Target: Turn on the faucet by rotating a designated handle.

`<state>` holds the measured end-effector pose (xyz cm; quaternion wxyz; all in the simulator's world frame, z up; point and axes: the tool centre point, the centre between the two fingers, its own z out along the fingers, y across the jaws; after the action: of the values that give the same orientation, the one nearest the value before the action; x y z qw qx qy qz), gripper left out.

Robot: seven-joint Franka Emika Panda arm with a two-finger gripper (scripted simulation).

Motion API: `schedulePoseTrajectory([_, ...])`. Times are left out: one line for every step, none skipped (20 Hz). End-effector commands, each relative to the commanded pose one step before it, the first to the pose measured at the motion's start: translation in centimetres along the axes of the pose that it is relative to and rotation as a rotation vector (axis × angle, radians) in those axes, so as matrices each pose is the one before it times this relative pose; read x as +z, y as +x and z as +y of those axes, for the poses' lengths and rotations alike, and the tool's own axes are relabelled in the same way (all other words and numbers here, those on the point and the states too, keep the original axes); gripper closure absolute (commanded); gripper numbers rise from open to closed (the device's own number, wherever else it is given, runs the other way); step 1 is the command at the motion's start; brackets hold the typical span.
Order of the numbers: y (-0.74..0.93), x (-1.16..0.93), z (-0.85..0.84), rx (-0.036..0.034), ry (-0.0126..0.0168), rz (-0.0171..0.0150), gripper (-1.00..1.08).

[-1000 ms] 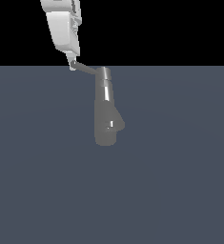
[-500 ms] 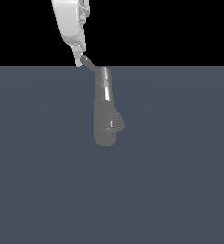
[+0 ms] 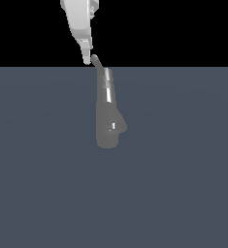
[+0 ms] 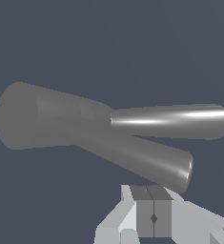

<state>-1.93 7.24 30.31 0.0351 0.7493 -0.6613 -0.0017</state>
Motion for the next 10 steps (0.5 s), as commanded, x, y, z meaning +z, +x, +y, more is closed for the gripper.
schedulePoseTrajectory([1.811, -0.132, 0.012, 0.00772, 0.00318, 0.00065, 1.08])
schedulePoseTrajectory([0.722, 0.059, 0.05, 0.00083, -0.00108, 0.00024, 1.08])
schedulePoseTrajectory([0.723, 0.066, 0.045, 0.00092, -0.00121, 0.00028, 1.08])
schedulePoseTrajectory([0.715, 0.059, 0.048, 0.00083, -0.00108, 0.00025, 1.08])
schedulePoseTrajectory([0.71, 0.059, 0.047, 0.00083, -0.00108, 0.00025, 1.08])
schedulePoseTrajectory([0.705, 0.059, 0.045, 0.00083, -0.00108, 0.00025, 1.08])
schedulePoseTrajectory([0.699, 0.059, 0.044, 0.00083, -0.00108, 0.00026, 1.08])
schedulePoseTrajectory([0.693, 0.059, 0.042, 0.00083, -0.00107, 0.00026, 1.08])
schedulePoseTrajectory([0.686, 0.059, 0.041, 0.00083, -0.00107, 0.00026, 1.08])
schedulePoseTrajectory([0.678, 0.059, 0.039, 0.00083, -0.00107, 0.00026, 1.08])
